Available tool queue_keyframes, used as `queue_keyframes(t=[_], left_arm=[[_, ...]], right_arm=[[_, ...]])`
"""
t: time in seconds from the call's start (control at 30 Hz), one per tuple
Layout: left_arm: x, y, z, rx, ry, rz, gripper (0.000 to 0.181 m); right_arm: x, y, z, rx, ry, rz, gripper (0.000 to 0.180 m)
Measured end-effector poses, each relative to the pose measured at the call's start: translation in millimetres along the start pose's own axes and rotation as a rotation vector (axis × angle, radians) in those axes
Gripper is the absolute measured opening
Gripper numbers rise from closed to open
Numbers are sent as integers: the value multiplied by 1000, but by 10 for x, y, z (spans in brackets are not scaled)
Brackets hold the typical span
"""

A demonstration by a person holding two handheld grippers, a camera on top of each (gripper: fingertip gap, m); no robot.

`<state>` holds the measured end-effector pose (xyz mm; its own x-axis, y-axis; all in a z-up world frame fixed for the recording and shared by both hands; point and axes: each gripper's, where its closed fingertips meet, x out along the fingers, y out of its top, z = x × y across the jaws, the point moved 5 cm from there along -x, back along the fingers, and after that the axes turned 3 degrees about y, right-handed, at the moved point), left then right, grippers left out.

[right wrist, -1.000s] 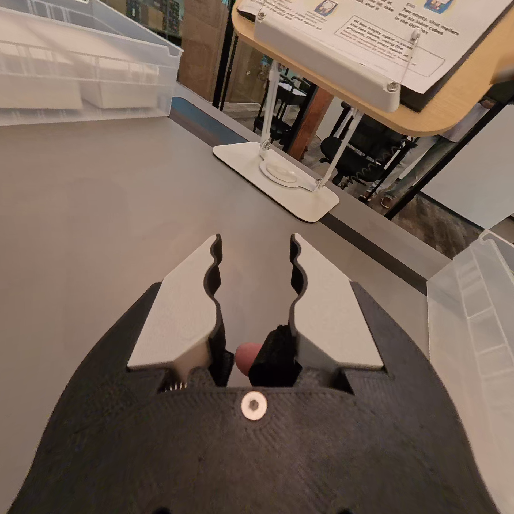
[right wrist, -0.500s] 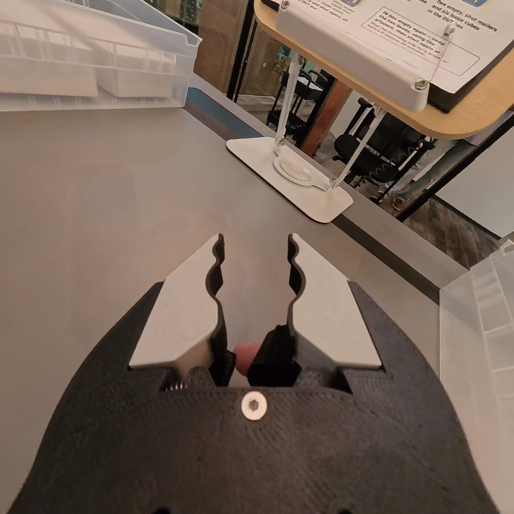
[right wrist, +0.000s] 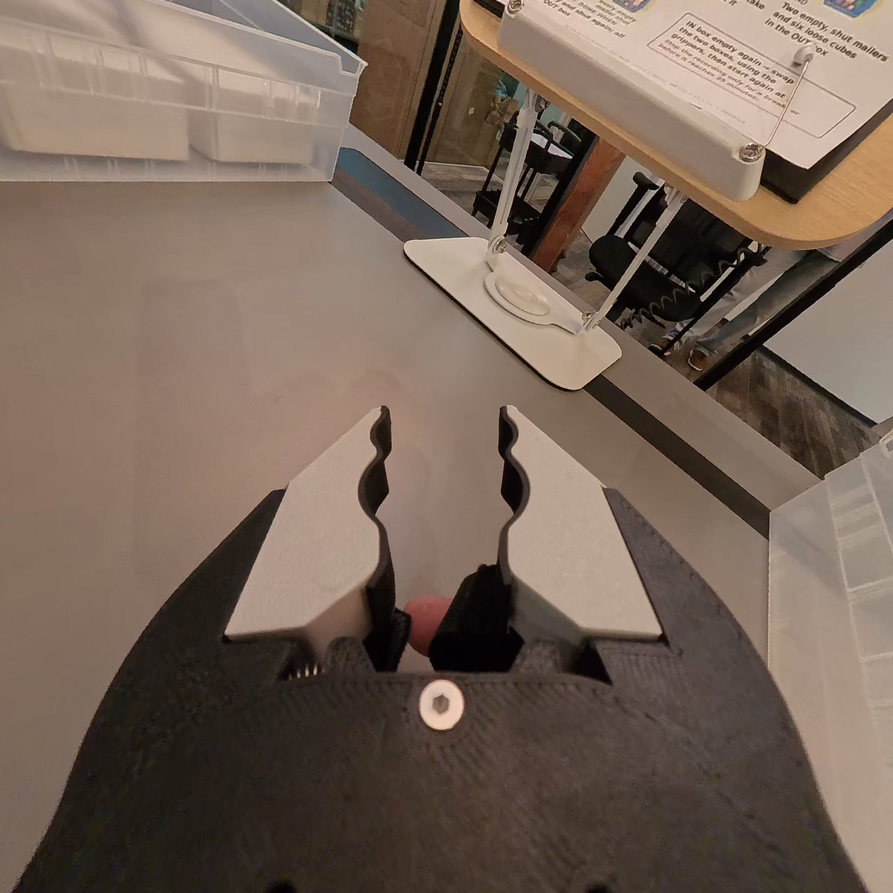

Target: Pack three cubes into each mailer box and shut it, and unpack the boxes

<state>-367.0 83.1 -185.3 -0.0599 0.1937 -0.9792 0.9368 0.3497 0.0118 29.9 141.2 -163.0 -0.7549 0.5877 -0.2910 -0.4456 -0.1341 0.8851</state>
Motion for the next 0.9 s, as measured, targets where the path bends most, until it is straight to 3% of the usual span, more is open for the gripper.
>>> queue_keyframes(t=[0.5,0.9], left_arm=[[-11,-24,-23,-57,-2,47,131],[-610,2,-119,-107,75,172,131]], right_arm=[[1,0,-12,-11,0,-2,42],[-4,8,-14,-9,4,7,43]])
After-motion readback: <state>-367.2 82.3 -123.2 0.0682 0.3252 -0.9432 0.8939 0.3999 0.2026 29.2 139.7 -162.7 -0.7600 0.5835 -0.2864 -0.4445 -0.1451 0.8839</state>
